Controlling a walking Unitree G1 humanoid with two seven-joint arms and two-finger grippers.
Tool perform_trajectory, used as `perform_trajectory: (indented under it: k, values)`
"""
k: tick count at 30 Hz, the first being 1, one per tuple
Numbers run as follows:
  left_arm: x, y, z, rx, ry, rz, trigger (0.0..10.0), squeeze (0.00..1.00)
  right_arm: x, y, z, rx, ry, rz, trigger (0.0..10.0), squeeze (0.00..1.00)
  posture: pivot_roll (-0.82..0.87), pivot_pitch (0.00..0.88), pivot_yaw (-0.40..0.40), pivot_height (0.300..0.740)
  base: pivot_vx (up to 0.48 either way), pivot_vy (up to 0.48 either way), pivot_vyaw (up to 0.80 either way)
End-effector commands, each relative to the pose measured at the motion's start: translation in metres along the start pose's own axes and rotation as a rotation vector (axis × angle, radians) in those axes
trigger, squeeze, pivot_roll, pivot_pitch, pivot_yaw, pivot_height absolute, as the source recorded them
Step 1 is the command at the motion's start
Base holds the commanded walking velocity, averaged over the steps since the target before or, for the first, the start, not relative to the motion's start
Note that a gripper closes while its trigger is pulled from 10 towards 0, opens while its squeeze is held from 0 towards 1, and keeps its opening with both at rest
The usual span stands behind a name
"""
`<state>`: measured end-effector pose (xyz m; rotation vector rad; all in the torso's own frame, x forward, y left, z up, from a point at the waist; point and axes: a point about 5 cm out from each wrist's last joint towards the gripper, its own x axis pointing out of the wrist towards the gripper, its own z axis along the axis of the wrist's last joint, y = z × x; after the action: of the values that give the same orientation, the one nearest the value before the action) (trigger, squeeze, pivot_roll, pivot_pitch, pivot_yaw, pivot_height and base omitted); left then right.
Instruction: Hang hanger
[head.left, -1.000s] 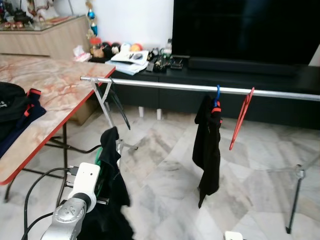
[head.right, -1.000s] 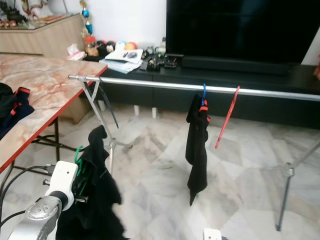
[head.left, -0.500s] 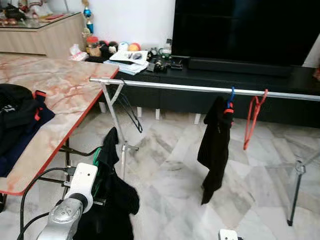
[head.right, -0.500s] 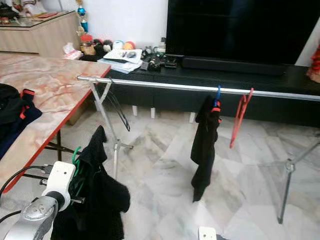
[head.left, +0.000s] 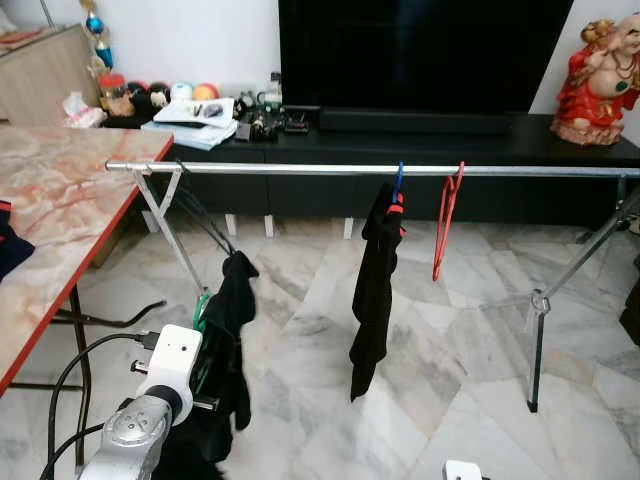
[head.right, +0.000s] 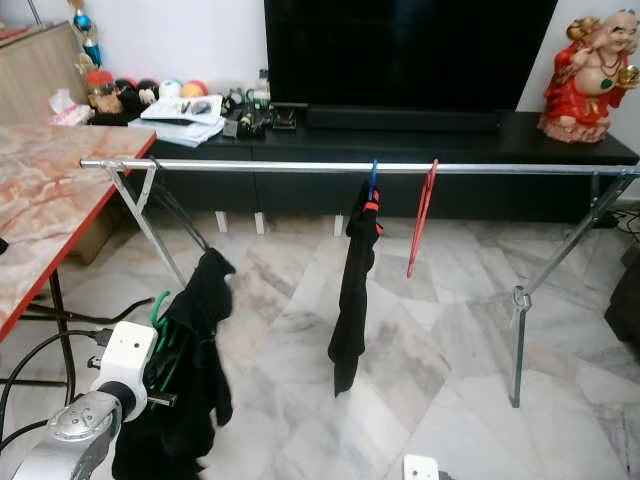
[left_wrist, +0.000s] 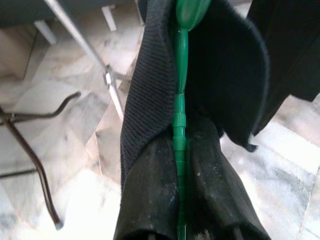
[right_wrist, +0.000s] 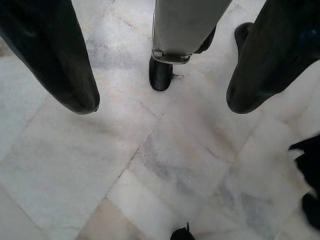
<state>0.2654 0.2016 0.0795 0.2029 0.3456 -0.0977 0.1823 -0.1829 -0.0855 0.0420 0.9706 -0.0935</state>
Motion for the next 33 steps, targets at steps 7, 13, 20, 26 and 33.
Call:
perform_trajectory:
  k: [7, 13, 20, 26, 33]
  values:
    - [-0.002, 0.003, 0.005, -0.001, -0.022, 0.004, 10.0, 0.00, 0.000, 0.003, -0.003, 0.019, 0.002, 0.003, 10.0, 0.00, 0.18, 0.004, 0.011, 0.740, -0.331, 0.000, 0.00]
    - [-0.002, 0.002, 0.006, -0.004, -0.025, -0.001, 10.0, 0.00, 0.000, 0.004, -0.001, 0.019, -0.005, 0.003, 10.0, 0.00, 0.18, 0.004, 0.010, 0.740, -0.330, 0.000, 0.00]
    - [-0.002, 0.001, 0.008, -0.004, -0.031, -0.014, 10.0, 0.00, 0.001, 0.004, 0.004, 0.031, -0.027, -0.003, 10.0, 0.00, 0.18, 0.003, 0.010, 0.740, -0.330, 0.000, 0.00]
    - [-0.002, -0.003, 0.011, 0.000, -0.034, -0.047, 10.0, 0.00, 0.002, 0.005, 0.015, 0.060, -0.060, -0.004, 10.0, 0.00, 0.19, 0.003, 0.013, 0.740, -0.332, 0.000, 0.00]
    - [-0.003, -0.010, 0.012, 0.021, -0.023, -0.115, 10.0, 0.00, 0.004, 0.009, 0.040, 0.070, -0.147, 0.011, 10.0, 0.00, 0.19, 0.005, 0.016, 0.740, -0.132, 0.000, 0.00]
